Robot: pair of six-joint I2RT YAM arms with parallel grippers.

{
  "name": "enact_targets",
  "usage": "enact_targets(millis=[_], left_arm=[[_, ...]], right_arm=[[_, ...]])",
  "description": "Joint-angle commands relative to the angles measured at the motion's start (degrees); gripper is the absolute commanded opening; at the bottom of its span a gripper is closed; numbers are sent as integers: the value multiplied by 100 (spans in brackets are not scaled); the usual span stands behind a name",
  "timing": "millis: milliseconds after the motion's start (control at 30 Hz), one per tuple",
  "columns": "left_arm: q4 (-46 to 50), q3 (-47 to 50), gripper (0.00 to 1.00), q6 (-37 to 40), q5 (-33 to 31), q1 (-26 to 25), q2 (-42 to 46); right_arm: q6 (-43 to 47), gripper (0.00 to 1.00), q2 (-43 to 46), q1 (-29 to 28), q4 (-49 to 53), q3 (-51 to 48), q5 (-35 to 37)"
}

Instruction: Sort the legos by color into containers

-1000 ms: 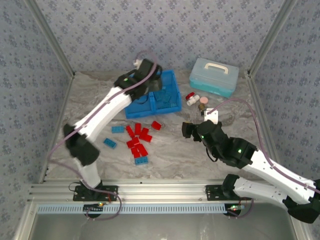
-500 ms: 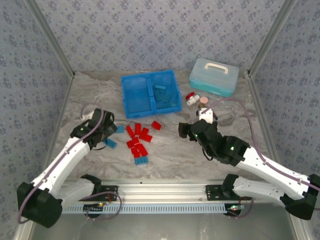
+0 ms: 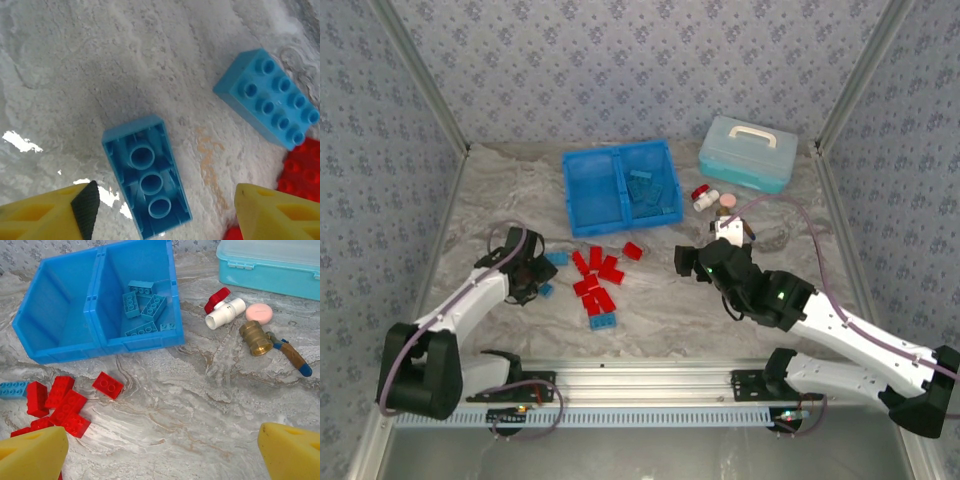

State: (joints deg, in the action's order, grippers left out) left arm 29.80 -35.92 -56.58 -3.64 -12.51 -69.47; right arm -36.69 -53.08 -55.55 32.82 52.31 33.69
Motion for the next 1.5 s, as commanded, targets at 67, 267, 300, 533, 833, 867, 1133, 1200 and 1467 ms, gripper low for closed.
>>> enact_targets(millis=[67, 267, 300, 533, 833, 867, 1133, 1200, 1467], left_arm=[[-130, -60, 62, 54, 32, 90, -357], [-146, 11, 53, 152, 30, 91, -578], [-167, 20, 52, 169, 21, 89, -608], [45, -78, 41, 235, -109, 98, -739], [624, -483, 27, 358, -24, 100, -267], [715, -601, 26, 387, 73, 79, -106], [1303, -2213, 24, 370, -738, -1314, 777], [1378, -2817, 24, 476, -1161, -1784, 535], [1309, -5137, 24, 1270, -2187, -2896, -1650]], right_arm=[[-128, 100, 71, -57, 106, 20, 44], [-146, 100, 84, -57, 69, 11, 18], [-145, 100, 86, -53, 59, 9, 23], [-175, 100, 90, -68, 112, 13, 22], [-207, 100, 135, -104, 102, 26, 58], [-201, 100, 138, -105, 93, 33, 71], [-207, 100, 103, -119, -53, 6, 116], [-207, 100, 78, -123, -111, 7, 107], [-276, 100, 14, -156, -67, 25, 24]])
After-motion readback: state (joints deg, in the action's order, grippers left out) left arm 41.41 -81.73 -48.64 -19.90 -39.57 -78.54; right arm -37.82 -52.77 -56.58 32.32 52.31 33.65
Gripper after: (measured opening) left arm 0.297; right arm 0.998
